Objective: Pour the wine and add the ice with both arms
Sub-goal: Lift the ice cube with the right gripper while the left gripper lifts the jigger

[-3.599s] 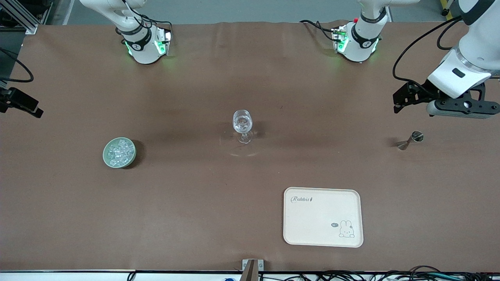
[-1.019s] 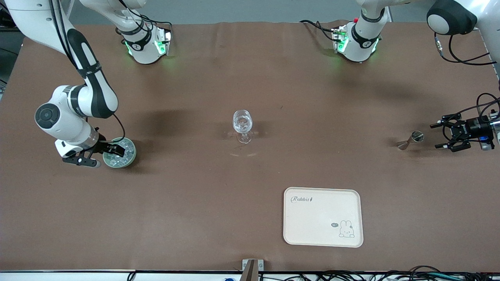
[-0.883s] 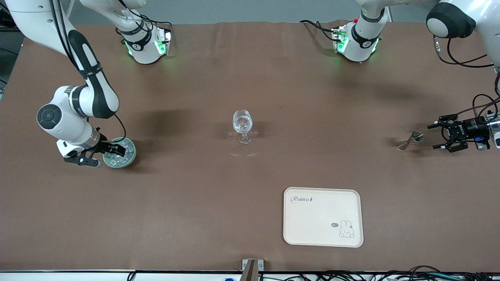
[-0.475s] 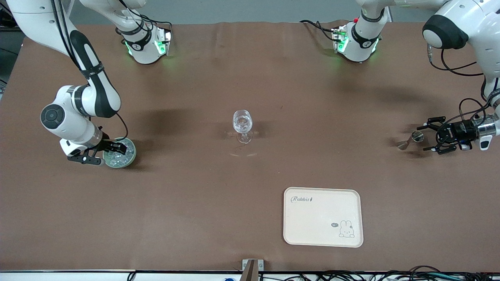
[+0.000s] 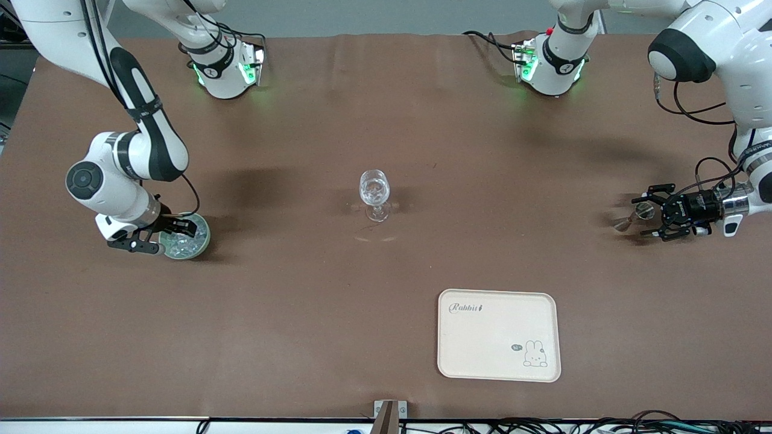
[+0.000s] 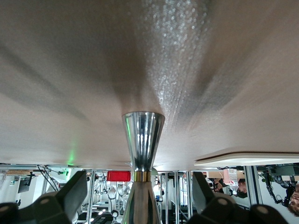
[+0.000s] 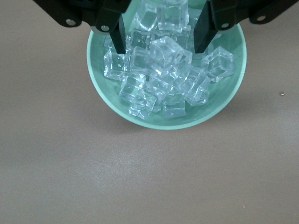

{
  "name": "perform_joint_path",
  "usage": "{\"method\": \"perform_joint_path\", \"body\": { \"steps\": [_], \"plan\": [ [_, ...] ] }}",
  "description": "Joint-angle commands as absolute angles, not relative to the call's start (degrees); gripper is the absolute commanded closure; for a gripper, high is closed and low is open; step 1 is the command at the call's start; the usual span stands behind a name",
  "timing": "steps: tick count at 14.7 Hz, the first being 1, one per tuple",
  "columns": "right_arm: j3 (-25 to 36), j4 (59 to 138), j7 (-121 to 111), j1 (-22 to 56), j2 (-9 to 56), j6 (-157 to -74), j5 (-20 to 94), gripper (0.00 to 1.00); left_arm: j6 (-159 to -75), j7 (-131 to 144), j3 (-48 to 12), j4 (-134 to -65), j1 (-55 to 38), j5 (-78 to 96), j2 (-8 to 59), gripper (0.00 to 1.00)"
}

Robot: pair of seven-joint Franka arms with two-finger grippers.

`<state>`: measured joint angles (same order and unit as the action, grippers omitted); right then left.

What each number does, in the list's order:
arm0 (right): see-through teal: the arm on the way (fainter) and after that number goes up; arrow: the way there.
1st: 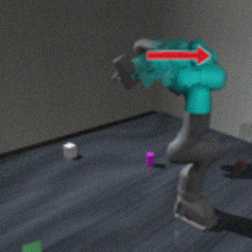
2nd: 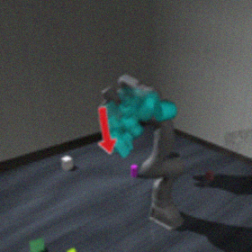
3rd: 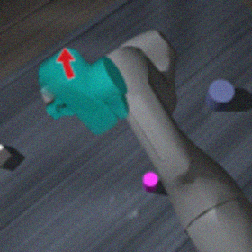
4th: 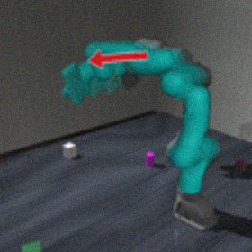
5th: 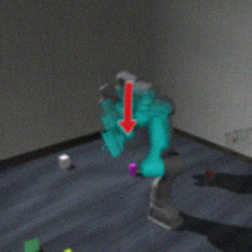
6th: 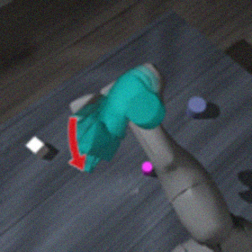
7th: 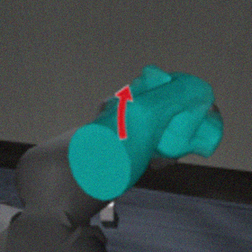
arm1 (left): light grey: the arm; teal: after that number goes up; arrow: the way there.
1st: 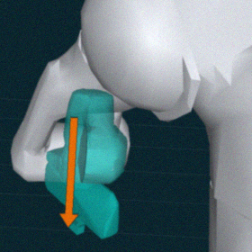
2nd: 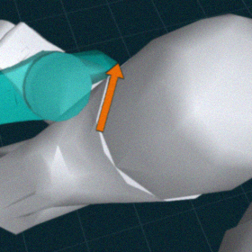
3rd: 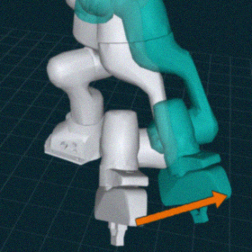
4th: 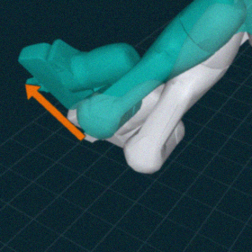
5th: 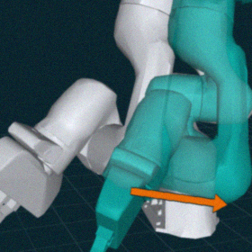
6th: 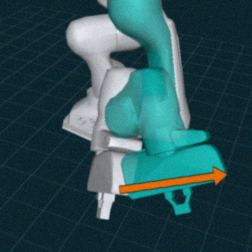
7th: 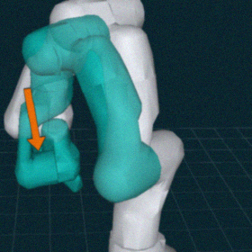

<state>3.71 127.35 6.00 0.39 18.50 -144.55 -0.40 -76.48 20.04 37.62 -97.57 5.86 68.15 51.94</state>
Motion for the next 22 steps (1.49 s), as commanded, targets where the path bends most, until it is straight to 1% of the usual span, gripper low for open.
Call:
{"method": "perform_joint_path", "body": {
  "steps": [1, 3, 4, 6, 7, 8, 12, 13, 14, 16, 17, 18, 20, 21, 22],
  "plan": [
    [3.7, 128.2, 6.7, 1.1, 18.5, -145.5, 0.2, 0.39, -75.3, 19.7, 37.8, -98.0, 6.2, 69.2, 52.2, 0.10],
    [3.7, 128.2, 6.7, 1.1, 18.5, -145.5, 0.2, 0.40, -75.3, 19.5, 37.7, -98.2, 6.0, 69.3, 52.1, 0.11],
    [3.7, 128.2, 6.7, 1.1, 18.5, -145.6, 0.2, 0.43, -75.3, 19.6, 37.7, -98.2, 5.9, 69.3, 52.1, 0.11],
    [3.7, 128.3, 6.7, 1.1, 18.6, -145.6, 0.2, 0.45, -75.4, 19.6, 37.6, -98.8, 5.5, 70.6, 52.2, 0.12],
    [3.7, 128.3, 6.7, 1.1, 18.6, -145.6, 0.2, 0.49, -75.4, 19.6, 37.4, -98.9, 5.7, 70.8, 52.2, 0.12],
    [3.7, 128.3, 6.7, 1.1, 18.6, -145.5, 0.2, 0.54, -75.4, 19.5, 37.4, -99.0, 5.7, 70.8, 52.2, 0.12],
    [3.6, 128.1, 6.8, 1.0, 18.6, -145.4, 0.3, 0.83, -75.4, 19.4, 37.4, -99.1, 5.7, 70.8, 52.2, 0.15],
    [3.6, 128.0, 6.8, 1.0, 18.6, -145.2, 0.3, 0.89, -75.5, 19.4, 37.4, -99.1, 5.7, 70.8, 52.2, 0.17],
    [3.6, 127.8, 6.8, 1.0, 18.6, -145.0, 0.3, 0.91, -75.5, 19.4, 37.4, -99.1, 5.9, 70.8, 52.2, 0.19],
    [3.6, 127.6, 6.9, 1.0, 18.6, -144.9, 0.3, 0.92, -75.5, 19.4, 37.4, -99.1, 6.1, 70.8, 52.2, 0.28],
    [3.6, 127.6, 6.9, 0.9, 18.6, -144.9, 0.3, 0.92, -75.5, 19.4, 37.4, -99.1, 6.1, 70.8, 52.3, 0.36],
    [3.6, 127.6, 6.9, 0.9, 18.6, -144.8, 0.3, 0.94, -75.5, 19.4, 37.4, -99.0, 6.1, 70.8, 52.2, 0.46],
    [3.5, 127.6, 7.0, 0.9, 18.5, -144.8, 0.3, 0.94, -75.4, 19.4, 37.4, -99.0, 6.1, 70.8, 52.2, 0.71],
    [3.6, 127.5, 7.0, 1.0, 18.5, -144.8, 0.3, 0.94, -75.4, 19.5, 37.4, -98.9, 6.0, 70.7, 52.1, 0.82],
    [3.6, 127.4, 7.0, 1.0, 18.5, -144.7, 0.3, 0.93, -75.2, 20.8, 37.4, -98.6, 6.2, 70.3, 52.0, 0.97]
  ]
}}
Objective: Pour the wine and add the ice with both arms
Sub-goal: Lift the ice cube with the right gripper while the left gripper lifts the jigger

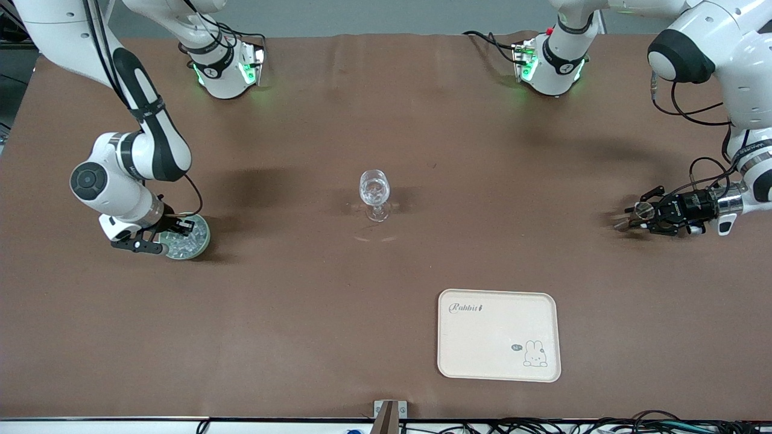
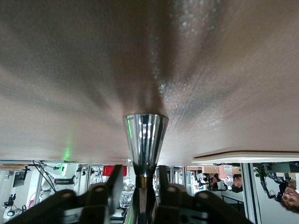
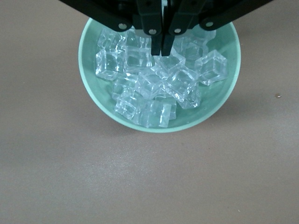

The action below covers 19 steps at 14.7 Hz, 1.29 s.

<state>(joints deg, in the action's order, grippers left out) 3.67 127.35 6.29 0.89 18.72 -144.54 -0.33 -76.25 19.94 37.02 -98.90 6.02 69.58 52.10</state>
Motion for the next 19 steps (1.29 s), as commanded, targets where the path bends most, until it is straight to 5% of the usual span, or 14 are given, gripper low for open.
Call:
{"method": "perform_joint_path", "body": {
  "steps": [1, 5, 9, 10, 12, 13, 19],
  "plan": [
    [3.6, 126.6, 7.0, 1.0, 18.5, -144.0, 0.3, 0.94, -73.9, 21.9, 37.4, -98.9, 6.2, 70.3, 52.0, 0.98],
    [3.6, 121.4, 6.9, 0.9, 18.5, -135.3, 0.3, 0.94, -72.0, 21.9, 37.5, -98.3, 6.1, 70.3, 51.7, 1.00],
    [3.6, 121.3, 7.0, 0.9, 18.5, -135.1, 0.3, 0.93, -70.8, 22.5, 37.5, -98.4, 4.6, 70.3, 48.9, 1.00],
    [3.6, 121.3, 6.9, 1.0, 18.5, -135.0, 0.3, 0.87, -70.7, 22.6, 37.5, -98.4, 4.1, 70.3, 48.4, 1.00],
    [3.6, 122.0, 6.9, 1.2, 18.5, -135.2, 0.4, 0.50, -70.0, 22.7, 36.8, -98.6, 4.0, 70.2, 46.4, 1.00],
    [3.5, 122.5, 6.9, 1.5, 18.5, -135.3, 0.4, 0.44, -69.8, 23.4, 35.1, -98.4, 4.0, 70.2, 45.7, 1.00],
    [3.5, 124.9, 6.9, 1.7, 18.5, -136.1, 0.4, 0.38, -70.1, 32.8, 25.9, -98.9, 2.8, 70.1, 37.1, 1.00]
  ]
}}
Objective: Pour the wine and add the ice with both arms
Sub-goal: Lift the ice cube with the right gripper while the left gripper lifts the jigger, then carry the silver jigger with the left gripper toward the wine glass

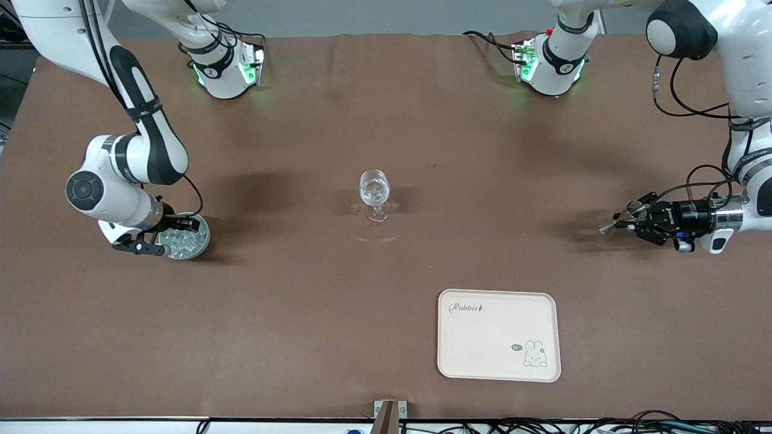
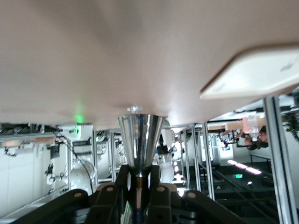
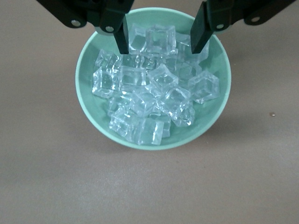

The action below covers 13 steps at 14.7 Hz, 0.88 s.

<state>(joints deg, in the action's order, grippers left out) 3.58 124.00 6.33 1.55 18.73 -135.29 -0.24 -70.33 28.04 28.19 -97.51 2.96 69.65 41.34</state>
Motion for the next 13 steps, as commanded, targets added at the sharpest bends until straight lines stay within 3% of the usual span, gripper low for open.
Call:
{"method": "perform_joint_path", "body": {
  "steps": [1, 4, 11, 13],
  "plan": [
    [3.6, 124.9, 6.9, 1.6, 18.5, -136.1, 0.4, 0.38, -70.1, 34.9, 24.8, -98.9, 2.5, 70.1, 35.5, 1.00],
    [3.5, 125.0, 6.9, 1.6, 19.0, -137.5, 0.4, 0.40, -72.0, 40.4, 22.9, -99.0, 0.1, 69.6, 31.8, 1.00],
    [3.5, 125.0, 6.9, 1.4, 20.1, -138.6, 0.4, 0.44, -80.0, 45.5, 10.8, -101.5, 0.5, 65.6, 23.1, 1.00],
    [3.5, 124.9, 6.9, 1.4, 20.1, -138.3, 0.4, 0.61, -85.1, 45.5, 6.4, -105.0, 0.6, 65.4, 19.9, 1.00]
  ]
}}
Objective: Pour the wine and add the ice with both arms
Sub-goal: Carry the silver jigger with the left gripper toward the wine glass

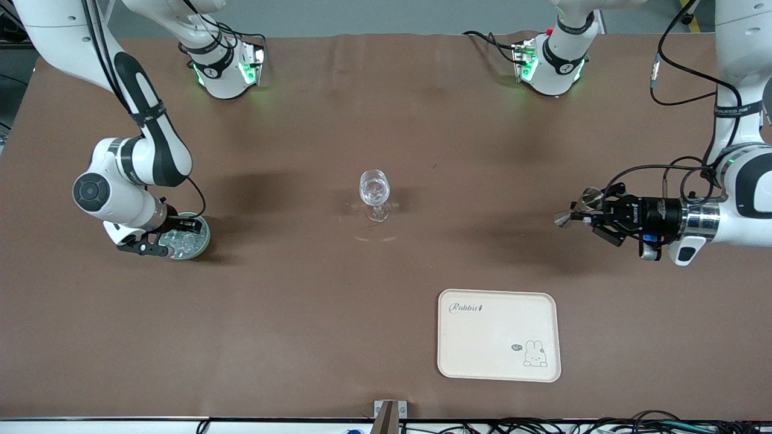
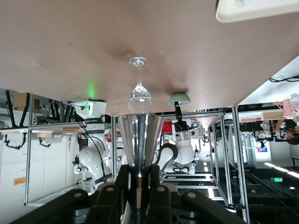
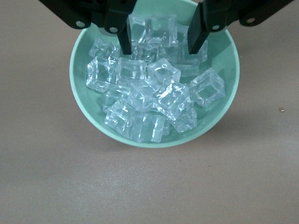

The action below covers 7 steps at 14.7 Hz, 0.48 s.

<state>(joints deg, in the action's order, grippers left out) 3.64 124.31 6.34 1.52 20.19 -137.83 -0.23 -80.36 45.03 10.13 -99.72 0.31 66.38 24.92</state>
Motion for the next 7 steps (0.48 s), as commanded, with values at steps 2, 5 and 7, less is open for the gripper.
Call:
{"method": "perform_joint_path", "body": {
  "steps": [2, 5, 7],
  "plan": [
    [3.5, 124.7, 7.0, 1.4, 20.1, -138.2, 0.4, 0.82, -87.9, 46.0, 2.0, -105.1, 0.6, 65.0, 19.3, 1.00],
    [3.5, 124.0, 6.9, 1.2, 20.1, -138.0, 0.4, 0.94, -89.7, 48.7, -2.0, -105.3, 0.5, 64.6, 19.1, 1.00],
    [3.5, 122.6, 6.9, 1.2, 20.0, -136.1, 0.4, 0.95, -92.8, 49.7, -5.5, -105.3, 0.6, 62.3, 19.2, 1.00]
  ]
}}
